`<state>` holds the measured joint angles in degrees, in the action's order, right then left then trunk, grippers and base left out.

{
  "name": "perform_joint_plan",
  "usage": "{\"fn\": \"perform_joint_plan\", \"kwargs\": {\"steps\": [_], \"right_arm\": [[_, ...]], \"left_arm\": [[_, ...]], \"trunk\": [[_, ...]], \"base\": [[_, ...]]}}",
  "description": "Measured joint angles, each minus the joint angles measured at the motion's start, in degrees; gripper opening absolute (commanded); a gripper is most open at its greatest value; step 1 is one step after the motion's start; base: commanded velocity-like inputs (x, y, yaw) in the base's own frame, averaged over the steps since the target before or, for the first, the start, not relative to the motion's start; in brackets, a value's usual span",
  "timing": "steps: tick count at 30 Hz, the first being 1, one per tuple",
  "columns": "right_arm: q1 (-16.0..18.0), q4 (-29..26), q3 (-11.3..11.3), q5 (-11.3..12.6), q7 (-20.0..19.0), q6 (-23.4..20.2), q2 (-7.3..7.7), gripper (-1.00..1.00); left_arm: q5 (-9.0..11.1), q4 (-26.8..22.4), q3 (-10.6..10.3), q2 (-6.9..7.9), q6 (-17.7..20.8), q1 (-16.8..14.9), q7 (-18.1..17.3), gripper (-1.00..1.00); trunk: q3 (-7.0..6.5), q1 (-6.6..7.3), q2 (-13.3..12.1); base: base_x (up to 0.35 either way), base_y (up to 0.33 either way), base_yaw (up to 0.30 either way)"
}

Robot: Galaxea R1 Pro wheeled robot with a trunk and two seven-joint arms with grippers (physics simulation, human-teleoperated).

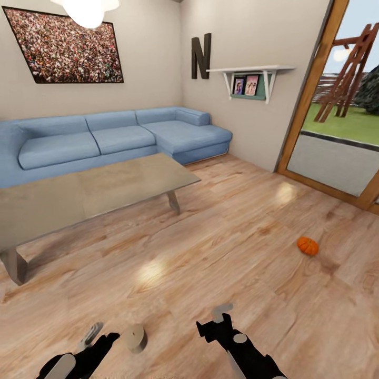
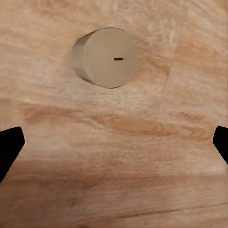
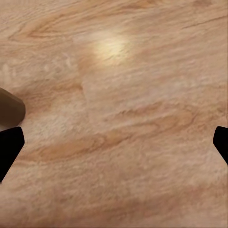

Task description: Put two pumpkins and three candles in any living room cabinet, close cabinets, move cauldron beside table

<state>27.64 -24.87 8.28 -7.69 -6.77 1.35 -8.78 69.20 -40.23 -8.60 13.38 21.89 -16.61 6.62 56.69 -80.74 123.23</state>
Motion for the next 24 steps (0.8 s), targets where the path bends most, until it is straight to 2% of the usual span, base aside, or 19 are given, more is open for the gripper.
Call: {"fn": "perform_joint_plan", "kwargs": {"steps": [16,20,21,22,24], "right_arm": [[0.0,0.0,0.0,-0.1,0.0,0.0,-0.05,1.0],[0.0,0.0,0.0,-0.1,0.0,0.0,-0.01,1.0],[0.0,0.0,0.0,-0.1,0.0,0.0,0.0,1.0],[0.0,0.0,0.0,-0.1,-0.1,0.1,0.0,1.0],[0.0,0.0,0.0,-0.1,-0.2,0.1,0.0,1.0]], "left_arm": [[0.0,0.1,0.4,0.01,-0.2,0.0,0.1,1.0],[0.0,2.0,3.4,-0.06,-0.2,0.0,0.0,1.0],[0.0,3.0,5.3,-0.07,-0.1,0.0,0.0,1.0],[0.0,3.2,6.2,-0.07,-0.1,0.0,0.0,1.0],[0.1,3.5,7.0,-0.05,-0.1,0.0,0.0,1.0]], "trunk": [[2.87,-3.52,6.4],[3.59,-4.39,8.0],[3.77,-4.61,8.4],[3.95,-4.83,8.8],[4.31,-5.27,9.6]], "base": [[0.0,0.0,0.299],[0.0,0.0,0.299],[0.0,0.0,0.299],[0.0,0.0,0.299],[0.0,0.0,0.298]]}}
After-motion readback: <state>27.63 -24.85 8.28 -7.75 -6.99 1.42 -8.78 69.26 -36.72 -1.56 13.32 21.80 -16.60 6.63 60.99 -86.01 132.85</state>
